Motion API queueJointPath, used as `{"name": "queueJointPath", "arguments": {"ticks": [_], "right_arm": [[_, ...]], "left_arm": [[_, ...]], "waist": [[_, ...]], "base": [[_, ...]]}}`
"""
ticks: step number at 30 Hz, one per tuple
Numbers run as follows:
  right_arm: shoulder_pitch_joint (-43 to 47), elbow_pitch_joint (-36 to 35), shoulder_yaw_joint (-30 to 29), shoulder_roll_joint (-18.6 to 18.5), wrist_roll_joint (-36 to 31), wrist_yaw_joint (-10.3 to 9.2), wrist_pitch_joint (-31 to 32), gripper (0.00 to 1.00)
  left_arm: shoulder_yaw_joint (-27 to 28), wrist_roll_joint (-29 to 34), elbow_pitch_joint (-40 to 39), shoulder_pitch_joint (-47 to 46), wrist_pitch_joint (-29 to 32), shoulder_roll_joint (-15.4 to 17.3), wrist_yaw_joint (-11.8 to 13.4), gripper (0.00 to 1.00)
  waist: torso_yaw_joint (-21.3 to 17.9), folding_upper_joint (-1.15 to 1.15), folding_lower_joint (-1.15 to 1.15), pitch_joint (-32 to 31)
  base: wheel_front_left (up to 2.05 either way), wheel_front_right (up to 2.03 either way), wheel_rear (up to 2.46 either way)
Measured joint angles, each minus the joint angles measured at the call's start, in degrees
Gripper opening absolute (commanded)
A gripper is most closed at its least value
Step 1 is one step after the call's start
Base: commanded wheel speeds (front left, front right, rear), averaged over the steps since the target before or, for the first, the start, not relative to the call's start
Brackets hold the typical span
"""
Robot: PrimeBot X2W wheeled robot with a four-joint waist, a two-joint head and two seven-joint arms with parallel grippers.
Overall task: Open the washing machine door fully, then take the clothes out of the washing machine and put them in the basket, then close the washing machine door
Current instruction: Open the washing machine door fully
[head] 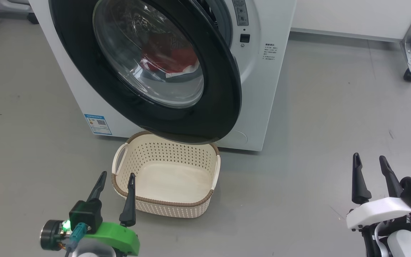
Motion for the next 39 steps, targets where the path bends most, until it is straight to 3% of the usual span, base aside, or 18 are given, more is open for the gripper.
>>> {"name": "queueJointPath", "arguments": {"ticks": [39], "right_arm": [[3.39, -3.28, -1.8, 1.0, -1.89, -0.41, 0.0, 1.0]], "left_arm": [[-0.18, 0.49, 0.25, 0.25, 0.0, 0.0, -0.93, 1.0]], "waist": [[0.41, 0.0, 0.0, 0.21]], "base": [[0.0, 0.0, 0.0]]}}
